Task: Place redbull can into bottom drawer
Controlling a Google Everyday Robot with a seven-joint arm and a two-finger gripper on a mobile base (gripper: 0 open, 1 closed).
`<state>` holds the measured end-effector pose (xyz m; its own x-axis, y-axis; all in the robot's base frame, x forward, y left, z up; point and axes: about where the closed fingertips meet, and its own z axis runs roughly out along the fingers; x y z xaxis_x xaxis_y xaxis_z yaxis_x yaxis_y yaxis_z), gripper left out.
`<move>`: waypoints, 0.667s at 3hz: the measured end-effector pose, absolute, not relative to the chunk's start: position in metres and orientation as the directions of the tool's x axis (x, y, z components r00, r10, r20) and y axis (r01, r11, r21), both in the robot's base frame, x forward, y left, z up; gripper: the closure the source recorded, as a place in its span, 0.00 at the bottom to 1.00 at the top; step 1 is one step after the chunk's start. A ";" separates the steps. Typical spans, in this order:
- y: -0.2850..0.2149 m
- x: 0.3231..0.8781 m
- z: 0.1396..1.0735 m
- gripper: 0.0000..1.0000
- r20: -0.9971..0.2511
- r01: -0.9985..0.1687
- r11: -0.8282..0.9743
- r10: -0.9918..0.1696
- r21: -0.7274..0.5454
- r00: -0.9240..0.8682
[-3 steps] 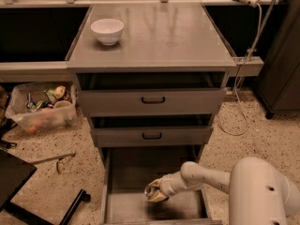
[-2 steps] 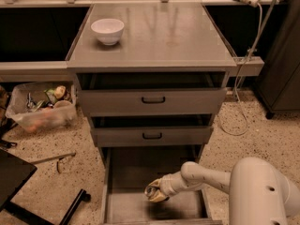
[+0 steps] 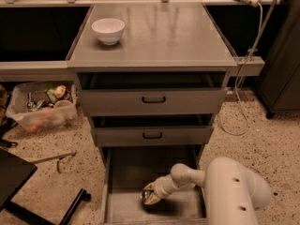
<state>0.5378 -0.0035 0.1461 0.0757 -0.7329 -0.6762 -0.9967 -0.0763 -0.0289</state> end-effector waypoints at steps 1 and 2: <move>-0.003 0.548 0.145 1.00 -0.675 -0.997 -0.066 -0.734 -0.041 0.076; -0.003 0.547 0.145 0.82 -0.675 -0.997 -0.066 -0.734 -0.040 0.076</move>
Offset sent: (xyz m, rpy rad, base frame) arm 0.0123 0.0000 -0.0020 -0.0019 -0.0153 -0.0124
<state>0.5470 -0.0029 0.1445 0.0760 -0.7339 -0.6750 -0.9970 -0.0664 -0.0401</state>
